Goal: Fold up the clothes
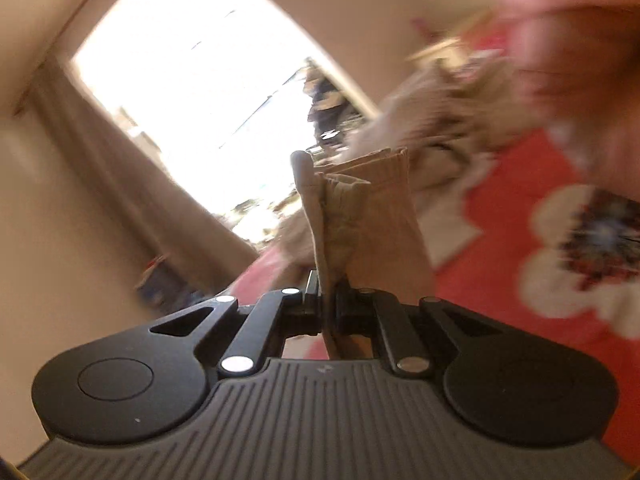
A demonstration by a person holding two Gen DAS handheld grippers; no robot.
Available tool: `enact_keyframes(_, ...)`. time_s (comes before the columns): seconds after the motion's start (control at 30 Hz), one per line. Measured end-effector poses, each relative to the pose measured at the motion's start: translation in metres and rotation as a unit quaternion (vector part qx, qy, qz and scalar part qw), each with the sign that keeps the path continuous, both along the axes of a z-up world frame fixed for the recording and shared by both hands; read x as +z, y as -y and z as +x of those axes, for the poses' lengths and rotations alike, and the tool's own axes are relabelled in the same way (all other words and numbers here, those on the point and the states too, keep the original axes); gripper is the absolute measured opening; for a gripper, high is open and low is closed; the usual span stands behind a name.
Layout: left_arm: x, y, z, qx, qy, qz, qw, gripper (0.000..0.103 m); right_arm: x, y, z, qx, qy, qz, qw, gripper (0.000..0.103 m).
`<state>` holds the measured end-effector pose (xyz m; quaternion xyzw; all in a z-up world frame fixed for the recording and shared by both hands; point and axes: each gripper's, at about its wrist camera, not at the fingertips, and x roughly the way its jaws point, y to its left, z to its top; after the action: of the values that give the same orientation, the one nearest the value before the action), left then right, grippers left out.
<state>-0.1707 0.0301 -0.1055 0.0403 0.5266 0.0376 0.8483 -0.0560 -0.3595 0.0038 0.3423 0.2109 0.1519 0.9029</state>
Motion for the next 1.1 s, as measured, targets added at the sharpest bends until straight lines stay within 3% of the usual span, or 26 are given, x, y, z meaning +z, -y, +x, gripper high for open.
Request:
enact_keyframes(0.13, 0.009, -0.010, -0.007, 0.006, 0.012, 0.009, 0.9999, 0.062, 0.022, -0.049, 0.008, 0.064, 0.023, 0.003, 0.998, 0.004)
enact_keyframes(0.27, 0.018, -0.031, -0.011, 0.032, 0.019, -0.013, 0.9992, 0.061, 0.031, -0.096, 0.013, 0.123, 0.035, 0.012, 0.992, 0.004)
enact_keyframes(0.5, 0.045, -0.085, -0.024, 0.084, 0.057, -0.072, 0.9922, 0.061, 0.022, -0.171, 0.020, 0.213, -0.003, 0.057, 0.975, 0.004)
enact_keyframes(0.67, 0.066, -0.136, -0.046, 0.142, 0.095, -0.052, 0.9840, 0.061, 0.021, -0.228, 0.007, 0.280, -0.012, 0.045, 0.959, 0.004)
enact_keyframes(0.77, 0.075, -0.175, -0.065, 0.192, 0.109, -0.057, 0.9736, 0.060, 0.020, -0.272, -0.002, 0.335, -0.004, 0.019, 0.942, 0.004)
enact_keyframes(0.97, 0.084, -0.242, -0.121, 0.285, 0.116, -0.103, 0.9459, 0.058, 0.011, -0.358, -0.025, 0.437, -0.005, -0.031, 0.899, 0.004)
enact_keyframes(1.1, 0.085, -0.273, -0.152, 0.334, 0.116, -0.110, 0.9290, 0.058, 0.009, -0.423, -0.057, 0.503, 0.028, -0.080, 0.860, 0.004)
